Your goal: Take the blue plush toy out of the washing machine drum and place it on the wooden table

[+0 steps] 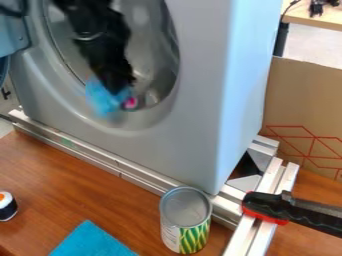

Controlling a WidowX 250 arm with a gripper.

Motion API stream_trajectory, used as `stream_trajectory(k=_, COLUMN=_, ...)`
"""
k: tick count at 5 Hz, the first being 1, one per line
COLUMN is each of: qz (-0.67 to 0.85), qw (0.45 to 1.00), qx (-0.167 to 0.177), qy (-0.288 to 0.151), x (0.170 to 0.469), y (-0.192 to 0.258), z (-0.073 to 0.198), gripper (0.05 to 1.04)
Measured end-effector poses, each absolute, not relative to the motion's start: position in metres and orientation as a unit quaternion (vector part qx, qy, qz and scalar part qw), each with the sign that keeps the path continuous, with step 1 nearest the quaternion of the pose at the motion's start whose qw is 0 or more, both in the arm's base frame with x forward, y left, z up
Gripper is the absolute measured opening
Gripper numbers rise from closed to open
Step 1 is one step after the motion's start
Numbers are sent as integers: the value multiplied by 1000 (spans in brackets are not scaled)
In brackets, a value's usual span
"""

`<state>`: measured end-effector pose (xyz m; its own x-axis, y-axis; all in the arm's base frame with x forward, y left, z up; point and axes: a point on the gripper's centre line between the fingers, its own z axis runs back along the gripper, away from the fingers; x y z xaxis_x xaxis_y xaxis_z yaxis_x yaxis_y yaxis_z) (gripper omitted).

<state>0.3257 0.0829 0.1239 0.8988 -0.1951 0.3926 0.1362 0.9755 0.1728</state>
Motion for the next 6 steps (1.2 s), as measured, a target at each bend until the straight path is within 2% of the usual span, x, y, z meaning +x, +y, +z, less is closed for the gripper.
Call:
stream_trajectory(k=1, qz=-34, qw=975, qx=83, qy=-205, x=285, y=104, z=130, gripper=138)
stream_trajectory(k=3, qz=-10, qw=990, qx=66, qy=-127, x=246, y=104, z=104, gripper=138)
stream_trajectory(k=5, qz=24, qw=990, qx=2, qy=-142, x=229, y=120, z=103, gripper=138)
stream_trajectory(k=6, qz=34, qw=990, qx=7, qy=-138, x=227, y=129, z=99, gripper=138)
